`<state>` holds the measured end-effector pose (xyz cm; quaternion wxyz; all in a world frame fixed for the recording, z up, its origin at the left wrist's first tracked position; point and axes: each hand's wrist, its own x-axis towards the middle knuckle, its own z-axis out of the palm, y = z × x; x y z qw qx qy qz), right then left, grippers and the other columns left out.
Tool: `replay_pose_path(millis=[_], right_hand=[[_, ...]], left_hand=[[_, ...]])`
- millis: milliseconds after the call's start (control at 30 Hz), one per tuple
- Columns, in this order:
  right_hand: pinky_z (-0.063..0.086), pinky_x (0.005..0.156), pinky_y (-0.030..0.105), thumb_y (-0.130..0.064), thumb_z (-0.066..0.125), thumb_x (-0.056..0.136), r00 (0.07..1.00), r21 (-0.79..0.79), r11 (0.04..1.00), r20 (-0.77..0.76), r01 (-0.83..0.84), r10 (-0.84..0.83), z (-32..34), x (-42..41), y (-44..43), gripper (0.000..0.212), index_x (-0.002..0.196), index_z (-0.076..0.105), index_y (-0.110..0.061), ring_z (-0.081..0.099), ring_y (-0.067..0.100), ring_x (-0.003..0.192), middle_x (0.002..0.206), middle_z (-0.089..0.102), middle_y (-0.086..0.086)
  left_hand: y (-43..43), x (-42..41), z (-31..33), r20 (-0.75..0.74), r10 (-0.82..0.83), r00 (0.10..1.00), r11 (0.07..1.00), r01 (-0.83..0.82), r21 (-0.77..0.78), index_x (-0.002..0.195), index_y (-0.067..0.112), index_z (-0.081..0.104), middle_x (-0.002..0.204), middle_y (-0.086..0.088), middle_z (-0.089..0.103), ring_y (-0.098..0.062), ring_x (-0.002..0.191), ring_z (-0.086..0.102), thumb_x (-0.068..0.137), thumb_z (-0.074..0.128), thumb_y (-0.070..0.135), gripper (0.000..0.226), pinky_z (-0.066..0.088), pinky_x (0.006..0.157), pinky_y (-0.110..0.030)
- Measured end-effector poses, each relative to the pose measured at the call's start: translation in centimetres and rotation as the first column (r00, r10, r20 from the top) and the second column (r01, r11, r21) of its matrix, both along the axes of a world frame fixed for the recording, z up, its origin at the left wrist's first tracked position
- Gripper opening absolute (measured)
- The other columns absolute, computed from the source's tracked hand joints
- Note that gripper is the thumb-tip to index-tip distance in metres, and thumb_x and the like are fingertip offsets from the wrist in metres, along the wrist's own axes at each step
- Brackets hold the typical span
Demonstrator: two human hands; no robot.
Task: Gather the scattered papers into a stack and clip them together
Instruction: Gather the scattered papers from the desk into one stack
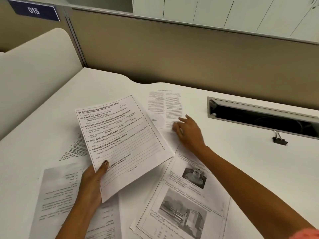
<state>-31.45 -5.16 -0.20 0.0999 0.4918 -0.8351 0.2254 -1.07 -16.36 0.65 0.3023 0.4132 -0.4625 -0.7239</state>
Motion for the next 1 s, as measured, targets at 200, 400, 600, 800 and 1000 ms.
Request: replay_pose_path(millis=[200, 400, 600, 800, 1000], right_hand=[[0.040, 0.090, 0.043, -0.033, 0.054, 0.092, 0.833, 0.012, 0.852, 0.206, 0.523, -0.514, 1.7, -0.2, 3.4, 0.037, 0.109, 0.061, -0.001, 0.053, 0.037, 0.105, 0.112, 0.060, 0.020], [0.032, 0.104, 0.046, -0.056, 0.064, 0.078, 0.616, 0.443, 0.643, 0.227, 0.625, -0.754, 3.2, 1.4, 0.8, 0.084, 0.131, 0.035, 0.003, 0.038, 0.040, 0.127, 0.137, 0.040, 0.024], [0.039, 0.099, 0.044, -0.022, 0.066, 0.084, 0.556, 0.368, 0.725, 0.471, 0.582, -0.685, 4.8, 1.2, -0.9, 0.050, 0.123, 0.042, -0.003, 0.053, 0.039, 0.116, 0.125, 0.056, 0.019], [0.040, 0.065, 0.025, -0.004, 0.061, 0.081, 0.826, -0.092, 0.905, 0.454, 0.416, -0.333, 9.7, 1.7, 0.9, 0.019, 0.099, 0.067, -0.007, 0.064, 0.028, 0.087, 0.096, 0.070, 0.010], [0.044, 0.068, 0.019, 0.001, 0.059, 0.083, 0.907, -0.219, 0.946, 0.398, 0.238, -0.136, 17.3, 2.2, 3.3, 0.030, 0.107, 0.072, -0.012, 0.059, 0.016, 0.093, 0.096, 0.069, -0.002]], left_hand=[[0.9, -0.4, 0.3, 0.056, -0.033, 0.998, 0.998, 0.036, -0.056, 0.108, 0.027, 0.062, 0.096, 0.008, 0.073, -0.008, 0.089, 0.068, 0.091, 0.056, 0.013, 0.023, 0.053, 0.064, -0.019], [2.4, -1.8, 1.3, 0.098, -0.112, 0.989, 0.978, 0.127, -0.163, 0.112, 0.028, 0.061, 0.107, 0.006, 0.072, -0.015, 0.100, 0.067, 0.090, 0.057, 0.019, 0.025, 0.054, 0.083, -0.034], [3.2, -2.5, 2.3, 0.142, -0.159, 0.977, 0.962, 0.186, -0.198, 0.110, 0.029, 0.062, 0.105, 0.009, 0.073, -0.011, 0.098, 0.068, 0.089, 0.058, 0.022, 0.022, 0.055, 0.083, -0.029], [2.9, -1.6, 3.1, 0.214, -0.152, 0.965, 0.936, 0.210, -0.283, 0.108, 0.034, 0.062, 0.108, 0.009, 0.070, -0.011, 0.102, 0.065, 0.089, 0.059, 0.025, 0.021, 0.052, 0.089, -0.033], [2.9, -1.4, 5.2, 0.337, 0.013, 0.941, 0.775, 0.204, -0.598, 0.116, 0.010, 0.062, 0.103, 0.002, 0.067, -0.015, 0.093, 0.061, 0.088, 0.059, 0.015, 0.028, 0.048, 0.075, -0.023]])
